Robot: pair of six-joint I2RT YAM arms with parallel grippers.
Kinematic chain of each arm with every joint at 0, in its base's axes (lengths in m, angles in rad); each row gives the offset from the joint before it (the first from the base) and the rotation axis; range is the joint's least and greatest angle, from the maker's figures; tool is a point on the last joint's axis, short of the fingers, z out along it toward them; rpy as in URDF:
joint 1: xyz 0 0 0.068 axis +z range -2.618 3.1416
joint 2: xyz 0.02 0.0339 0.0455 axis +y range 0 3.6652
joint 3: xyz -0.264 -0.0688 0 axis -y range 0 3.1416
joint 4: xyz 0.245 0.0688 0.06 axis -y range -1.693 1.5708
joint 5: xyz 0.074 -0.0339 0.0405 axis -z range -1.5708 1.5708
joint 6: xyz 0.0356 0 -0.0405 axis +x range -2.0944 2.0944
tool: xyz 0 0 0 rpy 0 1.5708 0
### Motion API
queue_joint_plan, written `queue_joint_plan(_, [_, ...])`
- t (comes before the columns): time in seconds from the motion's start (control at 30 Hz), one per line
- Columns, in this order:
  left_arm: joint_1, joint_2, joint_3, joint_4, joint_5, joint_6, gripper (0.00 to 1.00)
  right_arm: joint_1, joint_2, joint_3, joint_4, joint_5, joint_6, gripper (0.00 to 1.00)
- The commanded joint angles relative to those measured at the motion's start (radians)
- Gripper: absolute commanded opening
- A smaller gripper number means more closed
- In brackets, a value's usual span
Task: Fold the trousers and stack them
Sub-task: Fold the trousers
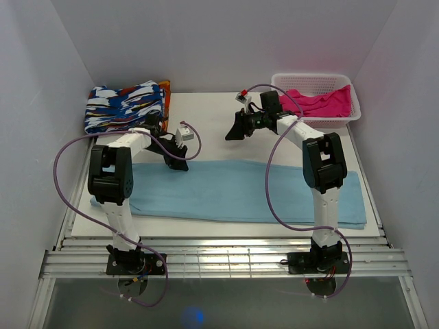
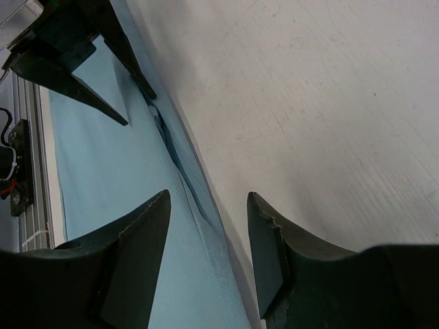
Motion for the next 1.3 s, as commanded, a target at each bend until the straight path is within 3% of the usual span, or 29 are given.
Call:
queue_joint_plan(0.0, [0.000, -0.011, 0.001, 0.003, 0.056, 0.033, 0.53, 0.014, 0.011, 0.025, 0.043, -0.028, 0.019, 0.55])
queue_joint_plan(0.1, [-0.001, -0.057, -0.026, 0.041, 0.054, 0.044, 0.38, 0.020, 0.002, 0.039, 0.028, 0.033, 0.017, 0.55])
queue_joint_plan(0.13, [-0.001, -0.076, -0.054, 0.049, 0.055, 0.054, 0.26, 0.023, -0.003, 0.048, 0.006, 0.060, 0.017, 0.56])
queue_joint_plan(0.2, [-0.001, -0.115, -0.091, 0.076, 0.049, 0.073, 0.16, 0.039, -0.029, 0.071, -0.017, 0.157, -0.019, 0.57])
queue_joint_plan(0.23, [0.000, -0.164, -0.134, 0.089, 0.048, 0.087, 0.00, 0.049, -0.044, 0.069, -0.020, 0.219, -0.033, 0.54])
queue_joint_plan(0.27, [-0.001, -0.187, -0.157, 0.103, 0.042, 0.090, 0.00, 0.062, -0.060, 0.066, -0.024, 0.345, -0.048, 0.52])
queue_joint_plan(0.33, [-0.004, -0.264, -0.203, 0.152, 0.022, 0.104, 0.00, 0.083, -0.116, 0.039, 0.003, 0.376, -0.101, 0.49])
queue_joint_plan(0.43, [-0.012, -0.353, -0.326, 0.257, -0.029, 0.113, 0.00, 0.080, -0.198, -0.072, 0.149, 0.396, -0.054, 0.50])
queue_joint_plan(0.53, [-0.052, -0.496, -0.508, 0.426, -0.140, 0.145, 0.00, 0.073, -0.190, -0.058, 0.163, 0.309, -0.014, 0.55])
queue_joint_plan(0.6, [-0.102, -0.588, -0.657, 0.564, -0.214, 0.179, 0.00, 0.054, -0.146, 0.000, 0.111, 0.129, 0.019, 0.55])
queue_joint_plan(0.63, [-0.119, -0.614, -0.706, 0.610, -0.271, 0.191, 0.00, 0.056, -0.127, 0.031, 0.088, 0.090, 0.081, 0.45])
queue_joint_plan(0.7, [-0.162, -0.672, -0.826, 0.722, -0.322, 0.223, 0.00, 0.074, -0.089, 0.092, 0.017, 0.044, 0.112, 0.41])
queue_joint_plan(0.77, [-0.196, -0.691, -0.884, 0.814, -0.383, 0.243, 0.00, 0.092, -0.092, 0.054, 0.049, -0.004, 0.213, 0.57])
queue_joint_plan(0.87, [-0.228, -0.712, -0.989, 0.894, -0.440, 0.277, 0.00, 0.115, -0.112, -0.053, 0.126, -0.027, 0.305, 0.69])
queue_joint_plan(1.07, [-0.270, -0.749, -1.151, 1.066, -0.495, 0.354, 0.00, 0.212, -0.101, -0.168, 0.178, -0.032, 0.407, 0.71])
queue_joint_plan(1.17, [-0.270, -0.726, -1.135, 1.074, -0.518, 0.299, 0.08, 0.247, -0.107, -0.213, 0.198, -0.022, 0.457, 0.72])
queue_joint_plan(1.27, [-0.270, -0.689, -1.104, 1.072, -0.537, 0.244, 0.08, 0.272, -0.127, -0.286, 0.250, 0.005, 0.476, 0.72])
